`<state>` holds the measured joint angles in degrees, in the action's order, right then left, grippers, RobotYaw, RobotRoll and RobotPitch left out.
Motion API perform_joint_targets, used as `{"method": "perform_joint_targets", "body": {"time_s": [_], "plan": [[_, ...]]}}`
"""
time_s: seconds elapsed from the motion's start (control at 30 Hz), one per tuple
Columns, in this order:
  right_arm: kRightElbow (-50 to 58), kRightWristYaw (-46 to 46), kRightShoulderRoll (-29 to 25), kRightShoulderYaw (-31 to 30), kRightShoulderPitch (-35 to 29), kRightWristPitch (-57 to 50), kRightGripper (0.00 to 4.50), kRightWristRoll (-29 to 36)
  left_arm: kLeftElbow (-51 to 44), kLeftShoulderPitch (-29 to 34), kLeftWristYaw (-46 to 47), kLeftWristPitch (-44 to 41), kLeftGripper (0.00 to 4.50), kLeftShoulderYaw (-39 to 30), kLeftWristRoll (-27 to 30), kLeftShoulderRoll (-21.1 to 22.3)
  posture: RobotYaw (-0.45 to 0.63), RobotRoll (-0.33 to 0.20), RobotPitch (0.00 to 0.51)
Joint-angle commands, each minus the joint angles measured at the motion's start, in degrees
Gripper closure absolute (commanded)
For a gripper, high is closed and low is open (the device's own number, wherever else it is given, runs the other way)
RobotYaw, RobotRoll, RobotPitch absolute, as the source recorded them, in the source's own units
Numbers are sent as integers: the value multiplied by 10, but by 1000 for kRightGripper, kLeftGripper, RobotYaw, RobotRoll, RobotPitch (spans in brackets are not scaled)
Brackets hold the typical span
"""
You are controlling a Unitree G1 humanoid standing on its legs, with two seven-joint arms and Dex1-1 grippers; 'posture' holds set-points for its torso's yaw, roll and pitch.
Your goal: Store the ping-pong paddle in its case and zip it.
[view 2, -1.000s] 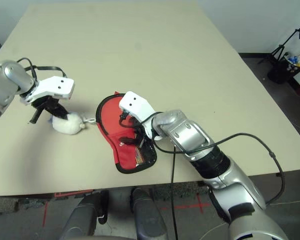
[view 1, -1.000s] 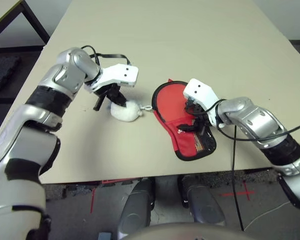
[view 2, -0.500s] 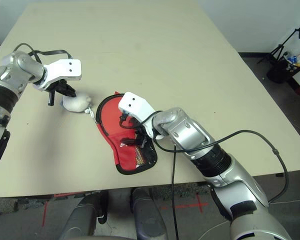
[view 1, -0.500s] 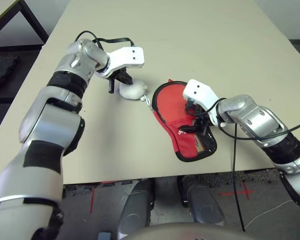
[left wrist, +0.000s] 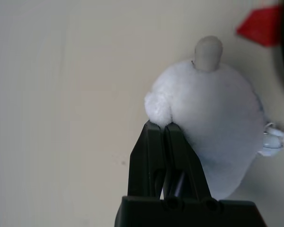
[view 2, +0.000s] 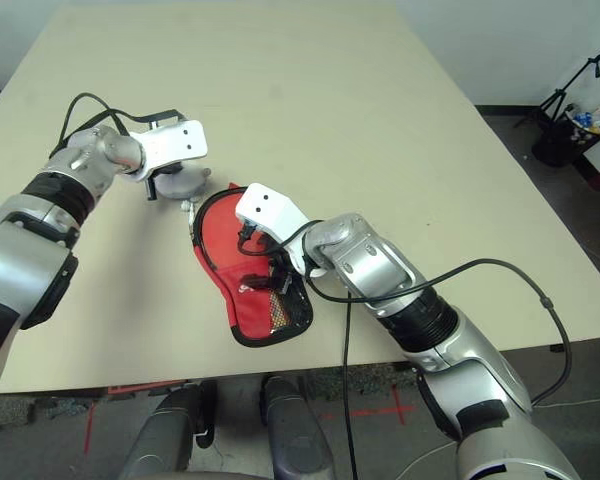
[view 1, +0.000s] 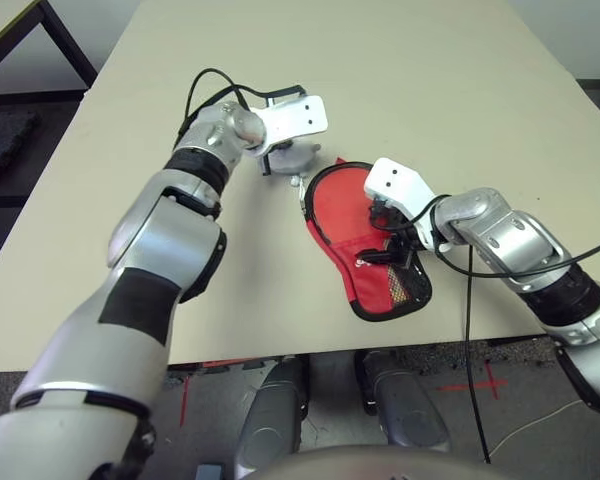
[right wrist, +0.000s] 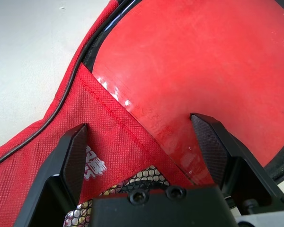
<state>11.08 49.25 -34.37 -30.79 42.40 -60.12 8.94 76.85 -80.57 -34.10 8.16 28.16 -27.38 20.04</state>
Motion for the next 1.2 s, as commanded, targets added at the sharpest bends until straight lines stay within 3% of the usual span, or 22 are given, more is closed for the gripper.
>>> {"method": "perform_joint_targets", "body": {"time_s": [0.03, 0.5, 0.77, 1.2], "plan": [[-45, 9, 5, -48, -33, -19, 0, -4, 13, -14, 37, -2, 4487, -7, -17, -11, -83, 0, 217], [-54, 9, 22, -46, -29, -19, 0, -11, 17, -33, 126, 21, 4487, -30, -25, -102, -111, 0, 219], [-53, 8, 27, -45, -28, -22, 0, -13, 18, -37, 131, 21, 4487, -50, -16, -159, -130, 0, 221], [-58, 9, 29, -44, -23, -19, 0, -14, 12, -41, 102, 39, 4487, -76, -8, -205, -120, 0, 217]]}}
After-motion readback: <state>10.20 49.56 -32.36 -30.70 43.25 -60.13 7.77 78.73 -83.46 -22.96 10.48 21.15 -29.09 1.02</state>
